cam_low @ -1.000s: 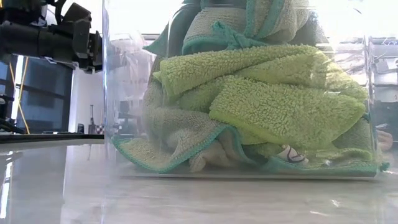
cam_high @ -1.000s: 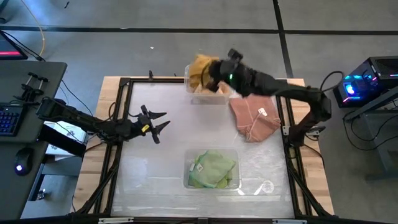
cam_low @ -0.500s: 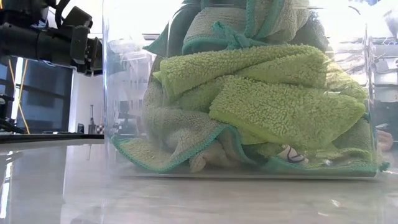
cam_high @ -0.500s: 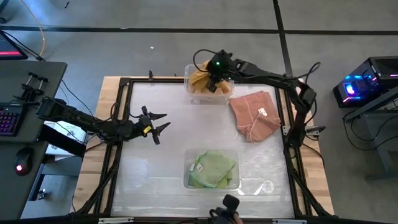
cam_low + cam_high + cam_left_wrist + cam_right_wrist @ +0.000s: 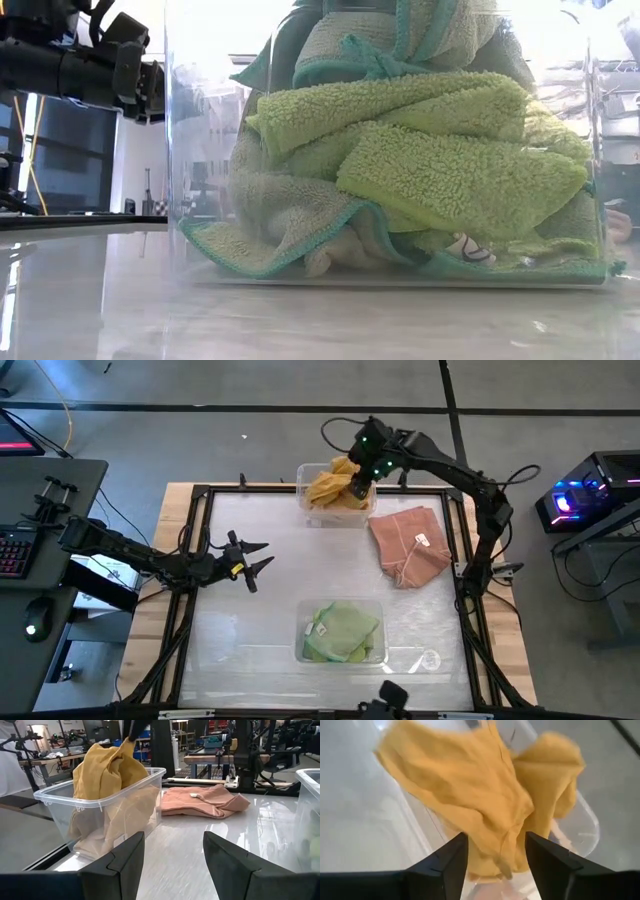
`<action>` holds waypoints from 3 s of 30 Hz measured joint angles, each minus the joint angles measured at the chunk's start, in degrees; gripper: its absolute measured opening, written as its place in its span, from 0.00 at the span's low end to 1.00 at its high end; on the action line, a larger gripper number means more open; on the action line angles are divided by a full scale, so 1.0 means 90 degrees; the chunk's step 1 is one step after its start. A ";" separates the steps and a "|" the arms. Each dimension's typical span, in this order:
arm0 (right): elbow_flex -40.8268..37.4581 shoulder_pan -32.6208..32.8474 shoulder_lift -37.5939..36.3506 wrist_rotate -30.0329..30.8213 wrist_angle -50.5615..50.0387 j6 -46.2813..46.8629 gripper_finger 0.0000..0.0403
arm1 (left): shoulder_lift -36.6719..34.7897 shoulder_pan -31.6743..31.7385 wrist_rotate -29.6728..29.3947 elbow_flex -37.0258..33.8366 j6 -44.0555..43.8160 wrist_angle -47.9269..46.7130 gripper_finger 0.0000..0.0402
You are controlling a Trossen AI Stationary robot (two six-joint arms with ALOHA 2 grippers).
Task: Sort towels by color in basket
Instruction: Put the yellow towel into the top transparent bin, then put the brown towel into the top transparent bin
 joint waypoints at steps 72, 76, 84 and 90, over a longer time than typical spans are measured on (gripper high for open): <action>-0.1815 -0.0059 -0.0560 -0.0712 0.2257 -0.0934 0.04 | 0.0002 0.0007 -0.0114 -0.0002 -0.0460 -0.0514 0.47; -0.1815 0.0644 -0.1332 0.0086 0.1802 -0.0833 0.04 | 0.0002 0.0005 -0.0119 -0.0002 -0.0626 -0.0595 0.47; -0.3539 0.2542 -0.2842 0.1674 0.1647 0.0278 0.04 | 0.0007 0.0005 -0.0104 -0.0002 -0.0678 -0.0692 0.47; -0.5954 0.3409 -0.4103 0.2921 0.1732 0.3138 0.05 | 0.0007 0.0005 -0.0069 -0.0002 -0.0653 -0.0692 0.47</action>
